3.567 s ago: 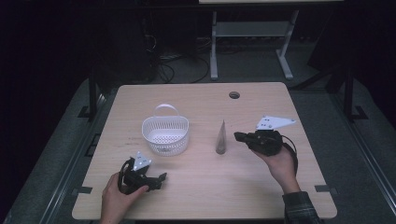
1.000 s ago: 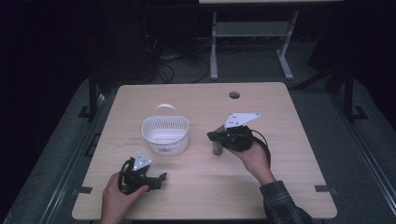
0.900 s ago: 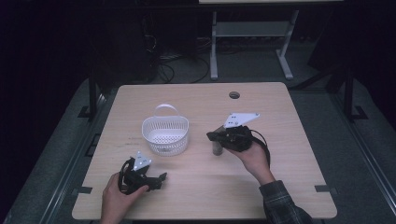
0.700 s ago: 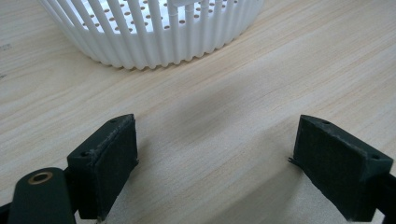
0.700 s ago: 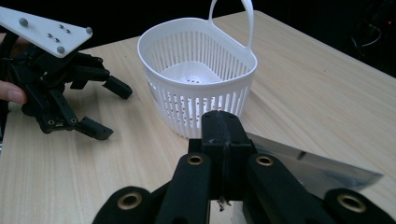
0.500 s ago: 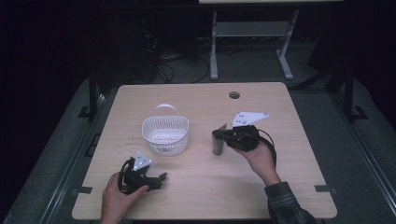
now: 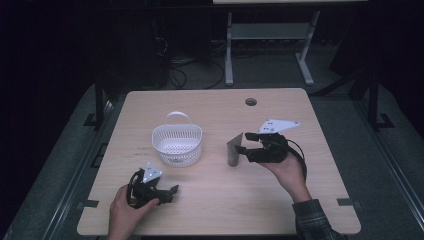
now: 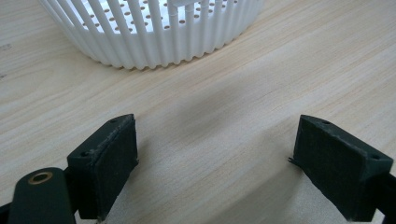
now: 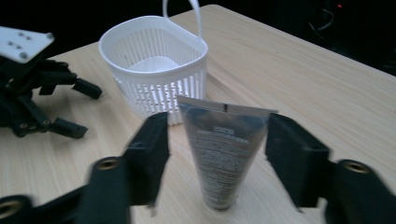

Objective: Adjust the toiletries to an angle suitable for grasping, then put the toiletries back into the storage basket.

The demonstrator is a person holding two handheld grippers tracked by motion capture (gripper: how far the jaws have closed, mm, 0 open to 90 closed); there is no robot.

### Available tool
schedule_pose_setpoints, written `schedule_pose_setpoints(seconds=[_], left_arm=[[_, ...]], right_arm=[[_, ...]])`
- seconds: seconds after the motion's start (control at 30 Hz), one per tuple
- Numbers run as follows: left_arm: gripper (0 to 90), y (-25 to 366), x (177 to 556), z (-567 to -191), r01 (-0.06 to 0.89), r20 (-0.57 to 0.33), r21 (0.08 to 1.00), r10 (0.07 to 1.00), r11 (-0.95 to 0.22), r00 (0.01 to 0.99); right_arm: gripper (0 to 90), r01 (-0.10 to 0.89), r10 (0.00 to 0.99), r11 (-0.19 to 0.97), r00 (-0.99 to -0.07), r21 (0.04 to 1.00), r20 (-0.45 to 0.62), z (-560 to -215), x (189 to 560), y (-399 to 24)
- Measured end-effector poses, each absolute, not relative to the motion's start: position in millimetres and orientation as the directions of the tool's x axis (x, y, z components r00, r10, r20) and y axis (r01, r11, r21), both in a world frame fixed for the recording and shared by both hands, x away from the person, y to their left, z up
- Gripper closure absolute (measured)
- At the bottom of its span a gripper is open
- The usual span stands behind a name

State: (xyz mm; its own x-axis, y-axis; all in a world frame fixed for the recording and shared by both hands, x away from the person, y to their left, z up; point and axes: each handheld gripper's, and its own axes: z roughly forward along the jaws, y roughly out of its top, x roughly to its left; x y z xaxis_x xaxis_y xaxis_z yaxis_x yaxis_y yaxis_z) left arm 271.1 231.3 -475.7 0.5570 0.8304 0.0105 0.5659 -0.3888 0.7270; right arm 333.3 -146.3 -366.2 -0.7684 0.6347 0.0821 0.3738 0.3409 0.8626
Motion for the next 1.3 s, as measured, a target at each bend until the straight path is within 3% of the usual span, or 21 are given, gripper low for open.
schedule_pose_setpoints(seconds=[0.03,0.07,0.2,0.5,0.87,1.3], left_arm=[[12.6,231,271,-476,0.566,0.011,0.727,0.830,-0.389,0.557],[12.6,231,271,-476,0.566,0.011,0.727,0.830,-0.389,0.557],[12.6,231,271,-476,0.566,0.011,0.726,0.830,-0.390,0.558],[12.6,232,271,-476,0.565,0.011,0.727,0.829,-0.391,0.560],[12.7,231,271,-476,0.567,0.010,0.726,0.829,-0.391,0.559],[12.7,232,271,-475,0.567,0.012,0.722,0.827,-0.396,0.562]], right_arm=[[33.4,0.374,0.635,0.341,-0.768,0.863,0.082,-366,333,-146],[23.6,0.393,0.656,0.326,-0.749,0.860,0.094,-368,335,-146],[13.4,0.409,0.672,0.303,-0.732,0.860,0.111,-370,339,-144],[4.0,0.418,0.679,0.304,-0.725,0.856,0.113,-371,345,-129],[3.2,0.427,0.689,0.313,-0.717,0.848,0.106,-381,355,-114],[9.5,0.430,0.696,0.297,-0.708,0.853,0.115,-388,358,-108]])
